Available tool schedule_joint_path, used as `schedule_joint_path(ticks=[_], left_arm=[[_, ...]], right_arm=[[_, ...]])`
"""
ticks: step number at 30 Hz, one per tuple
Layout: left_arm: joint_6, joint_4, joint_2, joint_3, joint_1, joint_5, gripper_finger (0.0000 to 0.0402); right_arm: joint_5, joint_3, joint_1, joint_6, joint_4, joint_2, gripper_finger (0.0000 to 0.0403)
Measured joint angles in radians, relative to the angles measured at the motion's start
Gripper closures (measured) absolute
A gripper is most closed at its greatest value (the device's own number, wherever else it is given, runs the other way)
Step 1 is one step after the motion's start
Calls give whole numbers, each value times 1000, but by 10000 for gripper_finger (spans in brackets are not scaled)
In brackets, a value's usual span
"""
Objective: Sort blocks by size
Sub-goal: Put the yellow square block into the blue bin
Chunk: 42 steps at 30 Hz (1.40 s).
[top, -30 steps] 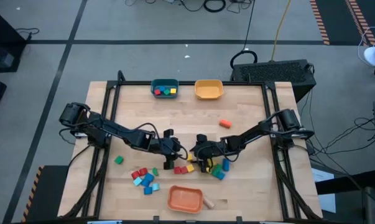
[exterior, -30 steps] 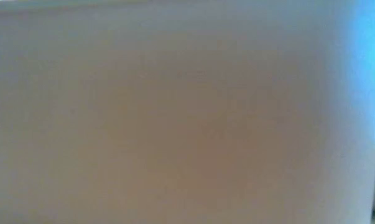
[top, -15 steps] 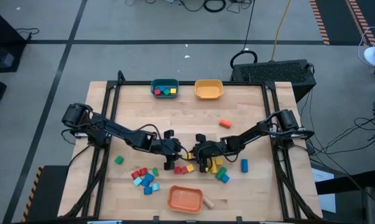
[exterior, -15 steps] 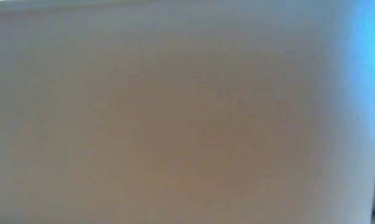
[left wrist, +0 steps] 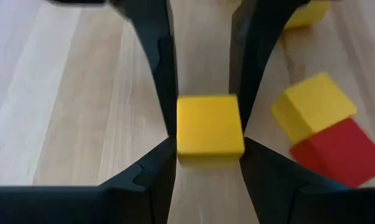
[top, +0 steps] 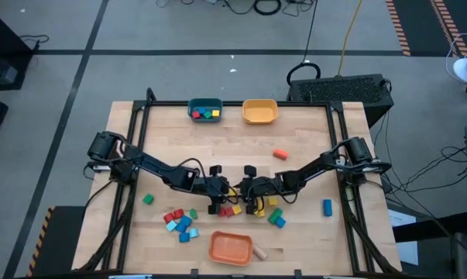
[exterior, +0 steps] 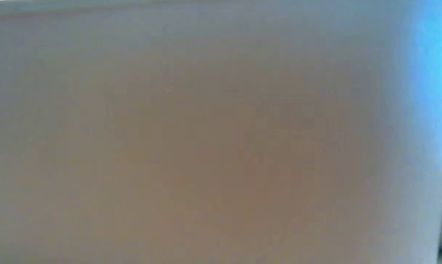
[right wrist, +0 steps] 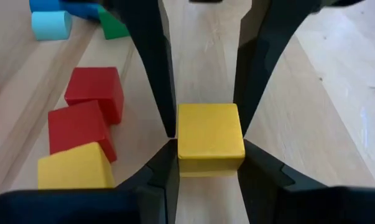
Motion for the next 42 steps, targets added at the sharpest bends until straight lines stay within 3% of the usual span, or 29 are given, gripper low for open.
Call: schedule_joint_path(ticks=[9, 18, 24, 30, 35, 42], left_arm=[[29, 36, 0, 0, 0, 5, 227], [25, 29, -1, 0, 0, 1, 264], [31, 20, -11, 0, 12, -71, 264], [-14, -47, -84, 0, 72, -79, 264], [-5, -157, -164, 0, 169, -143, 264], [90, -204, -252, 0, 374, -140, 264]], right_arm=[[-2, 0, 1, -1, 0, 0, 292], [1, -1, 1, 0, 9, 0, 290], [10, -1, 0, 12, 16, -1, 190], [104, 2, -1, 93, -19, -5, 109], [91, 0, -2, 107, -39, -3, 95], [96, 0, -2, 108, -53, -3, 103]])
